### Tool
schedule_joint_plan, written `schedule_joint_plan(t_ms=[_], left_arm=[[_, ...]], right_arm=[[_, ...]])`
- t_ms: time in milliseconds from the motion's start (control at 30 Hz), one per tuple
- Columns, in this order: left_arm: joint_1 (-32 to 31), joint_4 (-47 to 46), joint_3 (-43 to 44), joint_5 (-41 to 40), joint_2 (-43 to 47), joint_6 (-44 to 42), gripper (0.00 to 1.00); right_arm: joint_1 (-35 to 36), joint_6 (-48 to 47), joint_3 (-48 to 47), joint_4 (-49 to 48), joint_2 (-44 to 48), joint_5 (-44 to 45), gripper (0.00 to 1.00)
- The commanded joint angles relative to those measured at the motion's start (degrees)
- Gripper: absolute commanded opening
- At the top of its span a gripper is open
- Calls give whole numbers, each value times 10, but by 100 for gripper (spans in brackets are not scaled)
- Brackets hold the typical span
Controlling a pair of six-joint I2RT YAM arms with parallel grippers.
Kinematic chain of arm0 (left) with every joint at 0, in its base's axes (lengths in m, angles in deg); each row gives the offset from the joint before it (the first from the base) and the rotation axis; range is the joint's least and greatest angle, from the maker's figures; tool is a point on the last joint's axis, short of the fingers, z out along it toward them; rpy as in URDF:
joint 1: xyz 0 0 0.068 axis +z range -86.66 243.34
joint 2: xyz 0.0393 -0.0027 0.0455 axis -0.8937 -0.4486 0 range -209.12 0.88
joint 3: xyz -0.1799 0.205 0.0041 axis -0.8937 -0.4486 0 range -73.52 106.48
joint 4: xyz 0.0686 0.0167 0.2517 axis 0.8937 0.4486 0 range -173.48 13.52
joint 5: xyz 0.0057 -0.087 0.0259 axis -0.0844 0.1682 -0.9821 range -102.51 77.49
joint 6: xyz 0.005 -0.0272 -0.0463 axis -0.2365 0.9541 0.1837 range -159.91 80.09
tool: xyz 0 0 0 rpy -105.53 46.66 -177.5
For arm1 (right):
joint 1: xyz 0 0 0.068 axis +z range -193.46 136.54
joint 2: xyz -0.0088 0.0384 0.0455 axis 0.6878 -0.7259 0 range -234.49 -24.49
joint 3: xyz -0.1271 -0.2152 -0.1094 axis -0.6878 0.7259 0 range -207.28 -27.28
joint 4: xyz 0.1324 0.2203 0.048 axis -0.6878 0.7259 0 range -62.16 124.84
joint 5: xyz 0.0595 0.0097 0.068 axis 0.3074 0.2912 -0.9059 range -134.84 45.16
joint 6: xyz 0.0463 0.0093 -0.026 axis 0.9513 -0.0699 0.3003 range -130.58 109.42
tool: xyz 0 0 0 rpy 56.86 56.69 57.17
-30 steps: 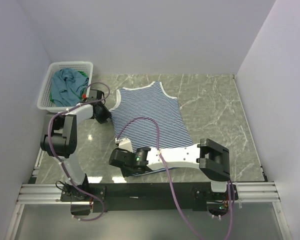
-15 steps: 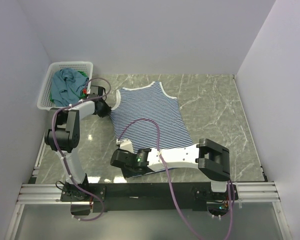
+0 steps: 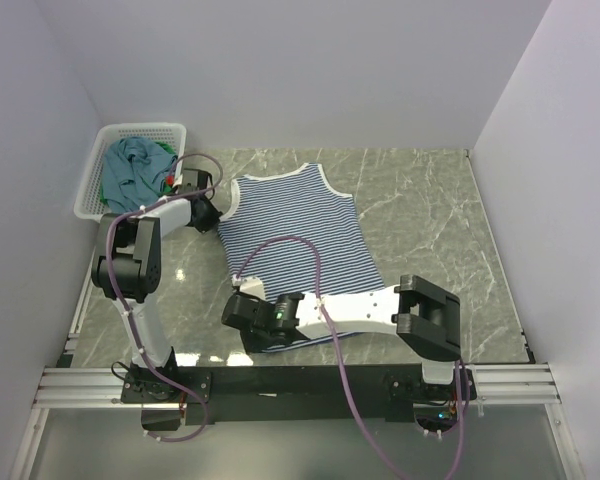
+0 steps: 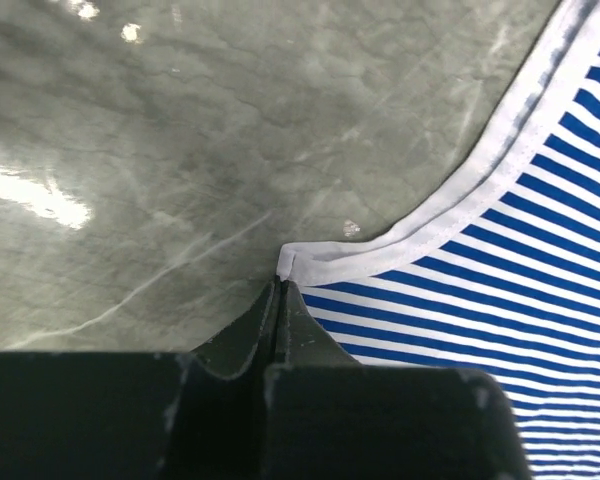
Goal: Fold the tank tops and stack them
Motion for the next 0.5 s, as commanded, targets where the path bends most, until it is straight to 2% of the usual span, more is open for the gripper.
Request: schedule_joint_plan(t_ms=[0, 133, 267, 467], left_arm=[[0, 30, 31, -44, 33, -9, 1], [1, 66, 57, -77, 50, -9, 1], [0, 84, 78, -75, 60, -7, 1], [-19, 103, 104, -75, 54, 1, 1]], right_arm=[[-12, -2, -7, -34, 46, -31, 0], [-14, -5, -9, -42, 55, -44, 0], [-15, -2, 0, -50, 60, -49, 0], [-33, 10, 55, -77, 93, -51, 0]])
